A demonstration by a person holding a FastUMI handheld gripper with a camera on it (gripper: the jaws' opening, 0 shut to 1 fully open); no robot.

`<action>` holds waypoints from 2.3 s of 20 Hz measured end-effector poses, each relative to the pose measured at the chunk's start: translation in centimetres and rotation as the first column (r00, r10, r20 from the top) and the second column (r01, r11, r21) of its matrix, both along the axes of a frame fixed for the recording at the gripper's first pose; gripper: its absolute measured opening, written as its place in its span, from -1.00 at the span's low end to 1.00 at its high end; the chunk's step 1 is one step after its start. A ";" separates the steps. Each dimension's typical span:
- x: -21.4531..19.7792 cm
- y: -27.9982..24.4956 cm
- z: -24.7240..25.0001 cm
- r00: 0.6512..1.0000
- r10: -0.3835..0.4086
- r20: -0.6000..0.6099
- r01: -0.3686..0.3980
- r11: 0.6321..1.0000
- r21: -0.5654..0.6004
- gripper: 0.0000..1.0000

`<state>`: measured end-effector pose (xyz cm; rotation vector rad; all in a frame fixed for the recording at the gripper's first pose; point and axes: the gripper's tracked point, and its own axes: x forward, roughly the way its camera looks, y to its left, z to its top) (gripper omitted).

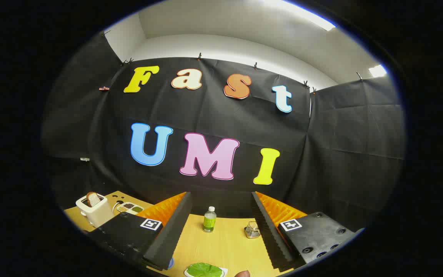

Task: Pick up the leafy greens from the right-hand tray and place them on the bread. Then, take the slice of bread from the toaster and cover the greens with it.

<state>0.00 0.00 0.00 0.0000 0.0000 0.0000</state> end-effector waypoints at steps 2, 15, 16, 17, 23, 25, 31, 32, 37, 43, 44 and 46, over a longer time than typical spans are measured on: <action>0.0 -0.1 0.1 1.000 0.002 0.002 -0.002 1.000 -0.002 0.91; 0.3 -0.1 0.0 1.000 0.008 -0.004 -0.008 1.000 0.010 0.91; 0.3 -0.1 0.0 1.000 0.010 -0.005 -0.010 1.000 0.009 0.91; 0.2 0.0 -0.1 1.000 0.012 -0.006 -0.012 1.000 0.009 0.91; -0.2 1.9 -5.5 0.978 0.106 -0.180 -0.103 0.994 0.027 0.91; -0.5 2.9 -9.4 0.951 0.145 -0.272 -0.139 0.989 0.039 0.92; -3.0 4.3 -22.9 0.817 0.209 -0.537 -0.235 0.972 0.022 0.92; -3.4 4.4 -25.1 0.790 0.216 -0.573 -0.252 0.968 0.018 0.91; -4.7 5.4 -33.9 0.661 0.263 -0.703 -0.315 0.947 0.058 0.89; -5.6 5.8 -42.3 0.517 0.271 -0.812 -0.346 0.934 0.092 0.84; -5.7 5.9 -43.3 0.497 0.273 -0.824 -0.344 0.933 0.103 0.82; -5.8 6.1 -45.2 0.458 0.271 -0.847 -0.329 0.936 0.121 0.74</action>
